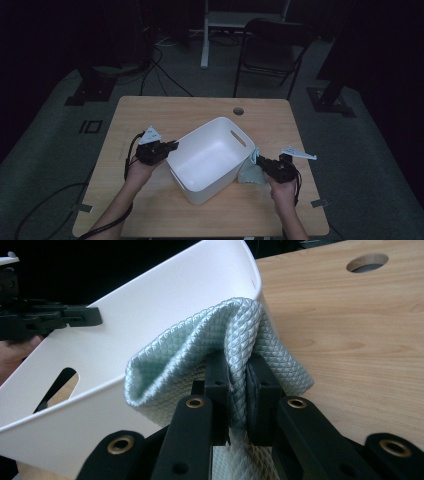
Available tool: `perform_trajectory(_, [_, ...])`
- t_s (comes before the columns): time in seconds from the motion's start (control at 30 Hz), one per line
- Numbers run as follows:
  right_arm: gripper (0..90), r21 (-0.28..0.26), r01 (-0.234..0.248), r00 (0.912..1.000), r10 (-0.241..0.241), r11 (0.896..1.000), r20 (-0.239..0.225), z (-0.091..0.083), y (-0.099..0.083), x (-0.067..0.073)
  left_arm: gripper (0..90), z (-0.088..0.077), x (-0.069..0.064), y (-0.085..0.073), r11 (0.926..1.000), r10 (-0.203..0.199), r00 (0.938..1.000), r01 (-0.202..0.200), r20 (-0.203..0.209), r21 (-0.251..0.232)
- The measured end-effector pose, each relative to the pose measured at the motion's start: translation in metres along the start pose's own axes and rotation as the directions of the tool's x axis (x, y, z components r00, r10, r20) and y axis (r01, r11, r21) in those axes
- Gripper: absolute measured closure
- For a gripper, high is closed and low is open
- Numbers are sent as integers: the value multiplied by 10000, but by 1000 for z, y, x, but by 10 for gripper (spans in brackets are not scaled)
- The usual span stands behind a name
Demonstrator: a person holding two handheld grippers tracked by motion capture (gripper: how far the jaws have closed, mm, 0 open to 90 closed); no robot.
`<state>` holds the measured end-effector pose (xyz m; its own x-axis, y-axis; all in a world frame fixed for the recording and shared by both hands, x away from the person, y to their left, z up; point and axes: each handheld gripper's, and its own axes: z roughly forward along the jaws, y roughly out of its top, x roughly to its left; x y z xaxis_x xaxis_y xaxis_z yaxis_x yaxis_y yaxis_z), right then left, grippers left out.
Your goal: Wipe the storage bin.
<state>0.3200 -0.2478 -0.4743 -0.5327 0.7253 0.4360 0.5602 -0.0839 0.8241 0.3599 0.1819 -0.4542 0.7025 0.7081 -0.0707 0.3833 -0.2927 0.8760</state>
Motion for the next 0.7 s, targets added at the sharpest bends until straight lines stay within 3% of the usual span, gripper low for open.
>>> perform_trajectory(0.43, [825, 571, -511, 9981, 491, 9971, 359, 13, -14, -12, 867, 0, 0, 1, 10000, 21, 10000, -21, 50, 55])
perform_trajectory(0.63, [825, -135, -78, 9999, 79, 9999, 62, 0, 3, 6, 867, 1, -1, 1, 10000, 38, 10000, -39, 58, 50])
perform_trajectory(0.7, [825, -185, 98, 9997, -94, 9998, 217, 1, 3, 8, 868, 0, -1, 1, 9999, 95, 9999, -95, 76, 78])
